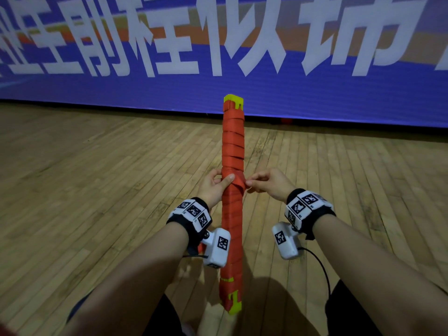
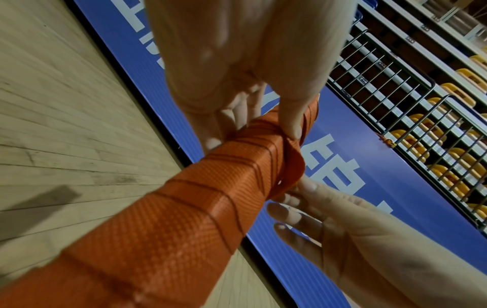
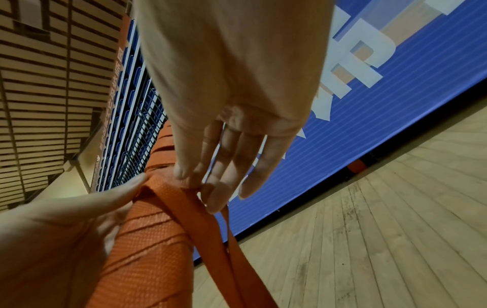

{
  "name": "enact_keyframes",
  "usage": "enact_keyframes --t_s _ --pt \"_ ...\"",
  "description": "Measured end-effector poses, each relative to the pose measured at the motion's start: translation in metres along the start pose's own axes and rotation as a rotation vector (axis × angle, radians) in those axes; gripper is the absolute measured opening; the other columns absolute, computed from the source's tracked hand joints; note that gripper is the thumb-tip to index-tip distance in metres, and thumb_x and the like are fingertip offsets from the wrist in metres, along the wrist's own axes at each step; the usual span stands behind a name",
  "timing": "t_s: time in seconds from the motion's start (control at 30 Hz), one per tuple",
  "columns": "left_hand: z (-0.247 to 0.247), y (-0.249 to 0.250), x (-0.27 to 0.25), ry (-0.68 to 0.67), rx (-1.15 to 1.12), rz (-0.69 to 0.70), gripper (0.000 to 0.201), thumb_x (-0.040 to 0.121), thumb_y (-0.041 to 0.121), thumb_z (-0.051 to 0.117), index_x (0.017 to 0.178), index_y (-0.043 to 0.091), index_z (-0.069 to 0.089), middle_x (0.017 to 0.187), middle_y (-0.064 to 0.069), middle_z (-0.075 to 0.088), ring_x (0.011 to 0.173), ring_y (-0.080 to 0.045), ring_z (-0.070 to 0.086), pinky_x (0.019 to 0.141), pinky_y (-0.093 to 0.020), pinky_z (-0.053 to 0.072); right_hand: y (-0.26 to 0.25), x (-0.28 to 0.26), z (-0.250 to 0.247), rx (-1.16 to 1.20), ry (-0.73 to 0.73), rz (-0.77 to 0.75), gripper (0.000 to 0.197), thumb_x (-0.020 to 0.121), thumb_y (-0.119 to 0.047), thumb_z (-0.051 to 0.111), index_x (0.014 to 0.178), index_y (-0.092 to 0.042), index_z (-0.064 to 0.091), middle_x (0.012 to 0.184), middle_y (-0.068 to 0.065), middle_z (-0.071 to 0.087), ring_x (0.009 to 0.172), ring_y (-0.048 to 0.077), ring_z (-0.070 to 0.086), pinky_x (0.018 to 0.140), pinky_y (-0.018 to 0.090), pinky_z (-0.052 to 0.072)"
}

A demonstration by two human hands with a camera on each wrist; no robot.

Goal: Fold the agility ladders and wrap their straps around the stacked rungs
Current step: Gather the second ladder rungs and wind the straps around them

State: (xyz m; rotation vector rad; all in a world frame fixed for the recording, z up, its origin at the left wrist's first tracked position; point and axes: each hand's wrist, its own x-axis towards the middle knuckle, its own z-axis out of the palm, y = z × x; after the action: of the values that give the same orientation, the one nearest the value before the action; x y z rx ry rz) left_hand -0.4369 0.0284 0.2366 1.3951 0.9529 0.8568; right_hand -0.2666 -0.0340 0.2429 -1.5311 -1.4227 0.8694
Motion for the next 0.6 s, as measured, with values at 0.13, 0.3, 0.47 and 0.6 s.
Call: enact_keyframes --t_s 0.13,0.3,0.47,0.6 --pt "-0.0009 0.0054 -0.0055 -0.050 -0.043 0.000 0.031 0.094 0.020 0.059 0.119 0.005 0.049 0.087 -0.008 0.067 0.070 -0.010 0.066 0.051 -0.018 0.050 0.0022 -0.0007 -0.0002 -0.013 -0.075 0.052 0.024 0.092 -0.014 0.060 0.116 -0.011 0.064 0.096 -0.003 0.068 0.089 0.006 0.063 0.078 0.017 0.048" --pt "-0.0014 0.0092 -0.0075 -0.053 -0.069 0.009 0.026 0.094 0.018 0.059 0.115 0.007 0.049 0.085 -0.006 0.066 0.067 -0.007 0.066 0.049 -0.017 0.049 0.0008 0.0013 0.0038 0.133 -0.102 0.068 0.014 0.089 -0.004 0.061 0.091 -0.015 0.053 0.072 -0.006 0.068 0.082 0.013 0.063 0.090 0.029 0.047" --pt "-0.0032 0.0097 -0.0085 -0.052 -0.090 0.014 0.025 0.093 0.018 0.059 0.113 0.008 0.050 0.084 -0.007 0.067 0.063 -0.005 0.067 0.049 -0.018 0.049 -0.0027 0.0001 0.0031 0.176 -0.104 0.041 0.023 0.084 0.001 0.065 0.091 -0.015 0.050 0.082 0.000 0.061 0.080 0.010 0.059 0.081 0.019 0.047" --pt "-0.0022 0.0106 -0.0090 -0.047 -0.095 0.019 0.022 0.094 0.016 0.058 0.112 0.007 0.049 0.082 -0.007 0.066 0.059 -0.002 0.066 0.046 -0.017 0.048 -0.0014 0.0016 0.0072 0.158 -0.077 0.044 0.026 0.081 0.001 0.069 0.091 -0.015 0.051 0.081 0.000 0.058 0.075 0.011 0.057 0.077 0.020 0.047"
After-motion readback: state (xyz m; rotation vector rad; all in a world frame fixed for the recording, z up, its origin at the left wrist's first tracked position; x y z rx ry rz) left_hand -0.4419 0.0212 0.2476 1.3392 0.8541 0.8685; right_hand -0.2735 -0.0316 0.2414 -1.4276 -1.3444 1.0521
